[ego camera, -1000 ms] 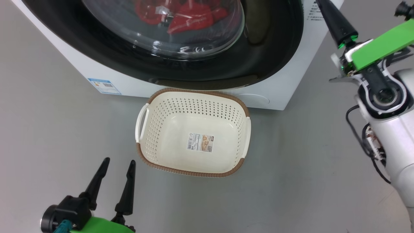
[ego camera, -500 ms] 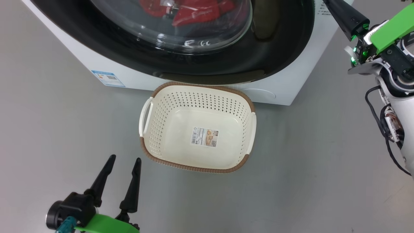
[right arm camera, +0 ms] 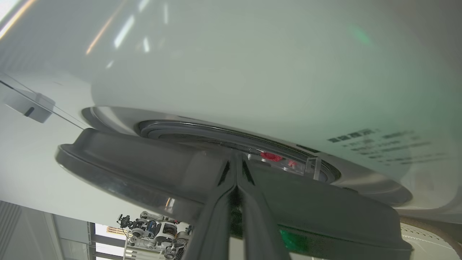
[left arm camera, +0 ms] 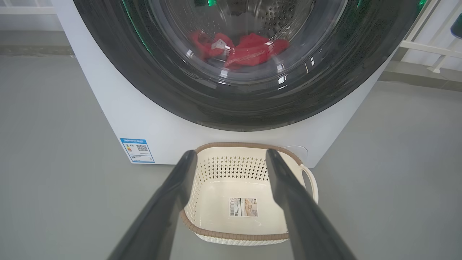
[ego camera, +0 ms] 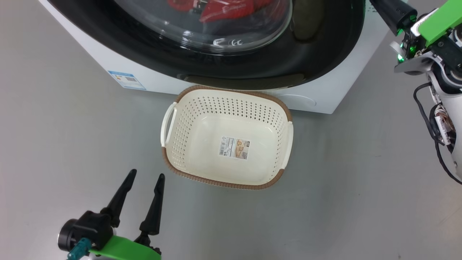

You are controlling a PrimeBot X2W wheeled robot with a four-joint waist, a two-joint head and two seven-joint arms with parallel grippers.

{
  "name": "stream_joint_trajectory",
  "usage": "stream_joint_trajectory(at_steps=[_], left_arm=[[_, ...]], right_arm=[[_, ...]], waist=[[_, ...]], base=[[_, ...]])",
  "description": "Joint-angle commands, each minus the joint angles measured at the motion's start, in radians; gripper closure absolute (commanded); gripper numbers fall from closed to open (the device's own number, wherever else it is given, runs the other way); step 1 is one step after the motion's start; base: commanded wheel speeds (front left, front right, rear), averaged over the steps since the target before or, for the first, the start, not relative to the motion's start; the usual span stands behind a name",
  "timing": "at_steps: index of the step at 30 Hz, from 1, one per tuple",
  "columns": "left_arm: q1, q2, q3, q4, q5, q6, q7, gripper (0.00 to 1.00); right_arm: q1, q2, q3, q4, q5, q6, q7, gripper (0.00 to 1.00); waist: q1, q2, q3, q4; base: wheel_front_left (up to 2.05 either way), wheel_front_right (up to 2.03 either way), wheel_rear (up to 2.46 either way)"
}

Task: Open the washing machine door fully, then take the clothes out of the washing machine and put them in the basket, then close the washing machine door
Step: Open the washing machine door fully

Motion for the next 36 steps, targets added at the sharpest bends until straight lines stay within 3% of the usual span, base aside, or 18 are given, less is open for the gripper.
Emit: stream_joint_trajectory(at_steps=[1, 16, 36], left_arm=[[-0.025, 0.028, 0.027, -0.016, -0.008, -0.005, -0.012, 0.0], [-0.051, 0.015, 0.016, -0.009, -0.014, -0.005, -0.012, 0.0], [-0.029, 0.007, 0.042, -0.013, -0.02, -0.005, -0.012, 0.0]], right_arm=[[-0.026, 0.014, -0.004, -0.02, -0.012, -0.001, 0.007, 1.0], [-0.044, 0.025, 0.017, 0.007, -0.042, -0.001, 0.07, 1.0], [0.09, 0.06, 0.081, -0.092, -0.059, -0.001, 0.173, 1.0]], waist=[[0.0, 0.0, 0.008, 0.006], [0.0, 0.0, 0.02, 0.023], [0.0, 0.0, -0.07, -0.018]], base=[[0.0, 0.0, 0.0], [0.0, 0.0, 0.0], [0.0, 0.0, 0.0]])
